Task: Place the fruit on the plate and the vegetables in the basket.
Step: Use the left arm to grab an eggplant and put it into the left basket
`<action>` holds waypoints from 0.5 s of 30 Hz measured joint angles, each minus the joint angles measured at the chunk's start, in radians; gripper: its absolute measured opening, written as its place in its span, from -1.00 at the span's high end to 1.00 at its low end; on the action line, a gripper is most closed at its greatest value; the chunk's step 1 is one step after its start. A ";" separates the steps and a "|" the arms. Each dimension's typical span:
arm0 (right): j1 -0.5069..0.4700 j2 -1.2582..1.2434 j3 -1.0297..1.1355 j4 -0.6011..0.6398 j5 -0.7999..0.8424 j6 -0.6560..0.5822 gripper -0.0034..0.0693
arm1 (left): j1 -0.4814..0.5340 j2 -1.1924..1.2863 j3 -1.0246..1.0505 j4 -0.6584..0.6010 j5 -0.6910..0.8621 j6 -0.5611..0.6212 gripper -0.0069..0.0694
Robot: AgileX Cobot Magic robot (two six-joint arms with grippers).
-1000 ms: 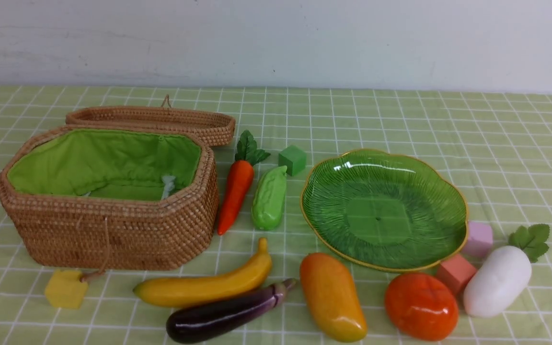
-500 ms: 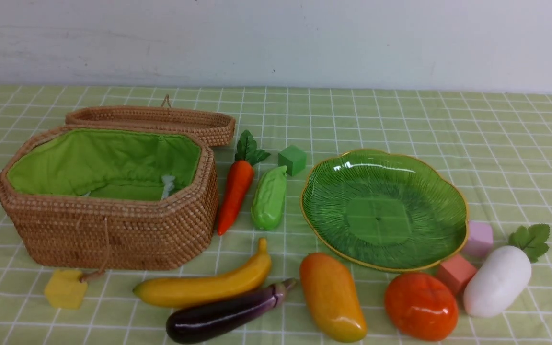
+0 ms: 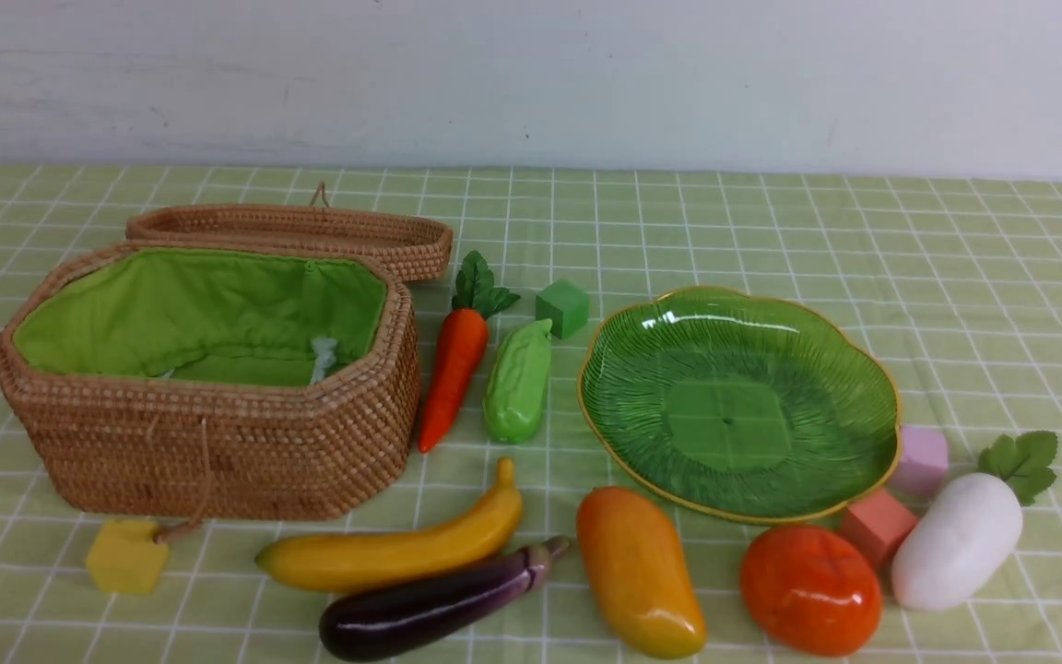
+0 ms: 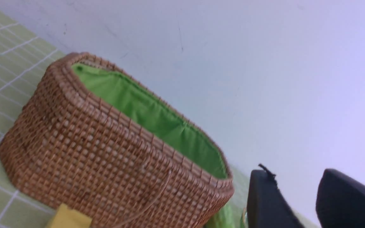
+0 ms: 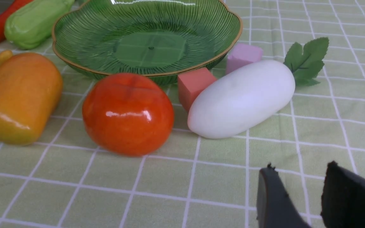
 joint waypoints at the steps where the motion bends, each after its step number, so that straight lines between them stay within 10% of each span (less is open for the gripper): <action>1: 0.000 0.000 0.000 0.000 0.000 0.000 0.24 | 0.000 0.000 0.000 -0.031 -0.013 -0.003 0.19; 8: 0.000 0.000 0.010 0.056 -0.064 0.047 0.24 | 0.000 0.000 -0.018 -0.146 0.049 -0.062 0.28; 15: 0.000 0.000 0.011 0.301 -0.280 0.163 0.26 | 0.000 0.031 -0.292 -0.017 0.378 0.074 0.85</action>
